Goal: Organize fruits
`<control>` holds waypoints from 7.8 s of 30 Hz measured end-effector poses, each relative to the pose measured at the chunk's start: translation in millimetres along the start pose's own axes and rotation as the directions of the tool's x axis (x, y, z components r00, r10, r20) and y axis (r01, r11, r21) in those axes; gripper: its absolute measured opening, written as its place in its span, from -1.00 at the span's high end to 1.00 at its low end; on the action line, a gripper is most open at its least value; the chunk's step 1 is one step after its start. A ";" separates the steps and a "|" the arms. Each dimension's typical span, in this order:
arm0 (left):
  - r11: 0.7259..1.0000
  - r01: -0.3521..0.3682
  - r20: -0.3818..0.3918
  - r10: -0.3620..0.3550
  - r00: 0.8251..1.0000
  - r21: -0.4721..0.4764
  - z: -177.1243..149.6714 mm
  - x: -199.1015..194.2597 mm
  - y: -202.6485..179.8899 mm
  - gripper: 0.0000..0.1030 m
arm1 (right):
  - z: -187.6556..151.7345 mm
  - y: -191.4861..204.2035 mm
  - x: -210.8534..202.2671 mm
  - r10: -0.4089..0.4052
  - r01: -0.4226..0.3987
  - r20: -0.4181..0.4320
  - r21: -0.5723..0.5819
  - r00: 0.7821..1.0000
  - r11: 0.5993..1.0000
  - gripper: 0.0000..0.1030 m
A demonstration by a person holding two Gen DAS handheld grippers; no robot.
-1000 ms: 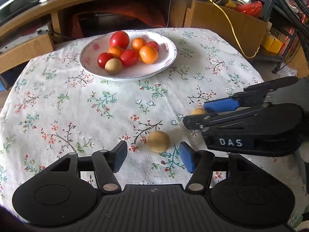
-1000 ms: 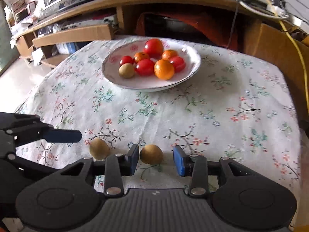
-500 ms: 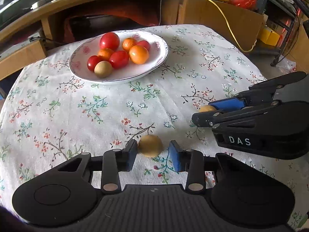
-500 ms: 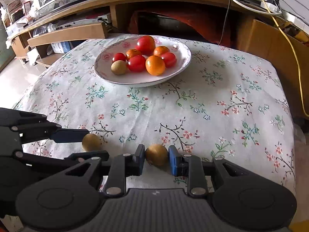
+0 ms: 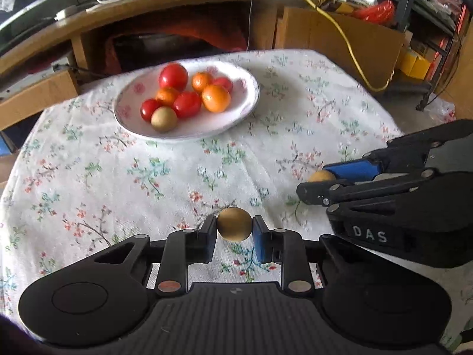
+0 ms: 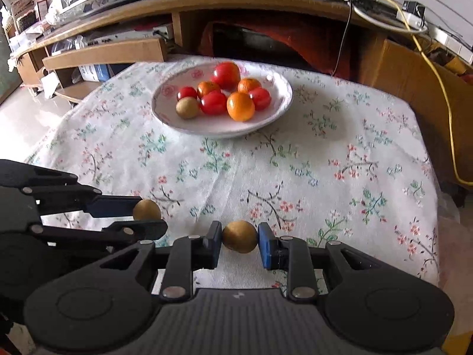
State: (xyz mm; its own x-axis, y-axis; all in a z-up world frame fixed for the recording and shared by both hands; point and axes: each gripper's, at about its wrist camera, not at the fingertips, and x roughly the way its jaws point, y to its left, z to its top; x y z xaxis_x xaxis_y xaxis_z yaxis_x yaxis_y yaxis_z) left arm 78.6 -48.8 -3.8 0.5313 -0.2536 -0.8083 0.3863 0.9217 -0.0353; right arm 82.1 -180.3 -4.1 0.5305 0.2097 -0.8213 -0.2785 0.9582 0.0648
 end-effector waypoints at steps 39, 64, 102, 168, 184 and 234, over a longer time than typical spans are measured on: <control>0.997 -0.078 0.101 0.078 0.992 -0.004 88.8 -0.8 37.1 0.39 | 102.8 -8.2 5.8 -0.015 0.017 0.087 -0.020 0.996 1.000 0.62; 0.994 -0.113 0.109 0.113 0.988 -0.012 116.8 23.7 51.3 0.40 | 134.6 -22.8 35.7 0.010 -0.012 0.102 0.020 0.995 1.000 0.62; 0.989 -0.148 0.048 0.149 0.988 -0.024 122.3 62.0 61.9 0.40 | 135.7 -33.3 83.6 0.054 -0.059 0.070 0.069 0.996 0.996 0.62; 0.988 -0.090 0.002 0.091 0.996 -0.123 127.7 74.4 73.4 0.15 | 144.8 -50.2 87.6 0.104 -0.111 0.060 0.146 0.993 0.983 0.61; 0.991 -0.078 0.014 0.080 0.997 -0.111 122.6 60.8 64.8 -0.06 | 138.8 -56.0 72.3 0.090 -0.099 0.052 0.198 0.995 0.975 0.61; 0.904 -0.421 0.172 0.429 0.887 -0.078 66.6 -25.2 26.1 -1.00 | 63.6 -37.3 -25.8 -0.036 0.011 0.096 0.245 0.995 0.969 0.45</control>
State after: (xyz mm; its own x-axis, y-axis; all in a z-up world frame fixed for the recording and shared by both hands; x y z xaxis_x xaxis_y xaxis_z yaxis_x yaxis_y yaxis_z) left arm 125.5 -37.8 54.8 0.7664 0.1196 -0.6311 0.0665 0.9625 0.2631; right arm 129.8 -209.0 50.8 0.6144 0.1930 -0.7650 -0.0678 0.9789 0.1925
